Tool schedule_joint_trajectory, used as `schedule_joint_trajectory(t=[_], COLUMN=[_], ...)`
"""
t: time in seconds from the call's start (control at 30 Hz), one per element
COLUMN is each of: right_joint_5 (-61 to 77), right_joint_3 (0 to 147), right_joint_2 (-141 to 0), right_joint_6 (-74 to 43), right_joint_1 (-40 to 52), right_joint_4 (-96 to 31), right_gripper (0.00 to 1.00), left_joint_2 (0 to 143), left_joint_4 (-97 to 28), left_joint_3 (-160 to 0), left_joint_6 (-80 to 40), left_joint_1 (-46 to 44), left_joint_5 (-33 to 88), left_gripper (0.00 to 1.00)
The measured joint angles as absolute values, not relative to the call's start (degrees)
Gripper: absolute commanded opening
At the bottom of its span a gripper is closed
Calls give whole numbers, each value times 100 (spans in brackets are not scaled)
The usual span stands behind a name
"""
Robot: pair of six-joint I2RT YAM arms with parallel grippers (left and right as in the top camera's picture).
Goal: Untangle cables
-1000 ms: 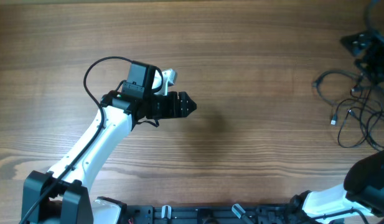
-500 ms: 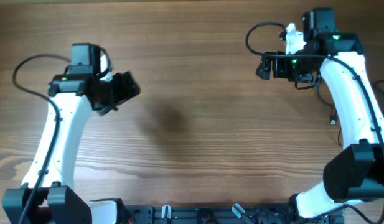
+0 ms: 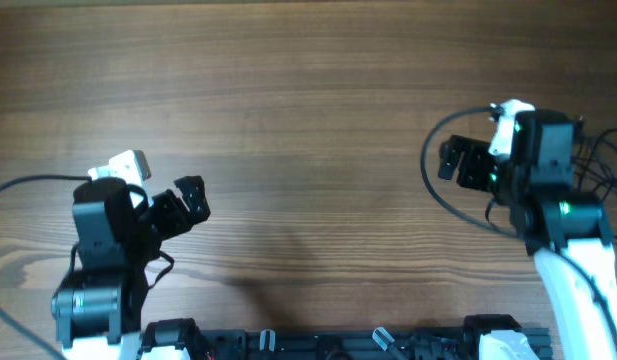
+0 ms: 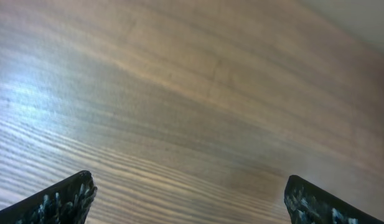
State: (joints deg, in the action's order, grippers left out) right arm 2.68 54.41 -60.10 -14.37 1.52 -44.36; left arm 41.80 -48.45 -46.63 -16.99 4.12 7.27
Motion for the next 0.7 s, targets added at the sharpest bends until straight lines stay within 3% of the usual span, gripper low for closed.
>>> schedule_joint_trajectory(t=[0.2,0.53,0.7], right_joint_5=[-54,-73,-73], right_joint_3=[5218,5179,5177], right_joint_2=[-5424,-6766,-6123], right_joint_6=[-1739,-1780,-1780], right_joint_1=[152,152,152], right_joint_4=[-4488,-4464,-4458], right_gripper=[100,100,100], left_joint_2=[3728,3728,3728], left_joint_4=[-4952,-5142,-5144], left_joint_3=[-4602,-4600,-4600], left_joint_6=[-1678,-1678,-1678], left_joint_1=[412,412,412], left_joint_5=[729,729,729], left_gripper=[100,100,100])
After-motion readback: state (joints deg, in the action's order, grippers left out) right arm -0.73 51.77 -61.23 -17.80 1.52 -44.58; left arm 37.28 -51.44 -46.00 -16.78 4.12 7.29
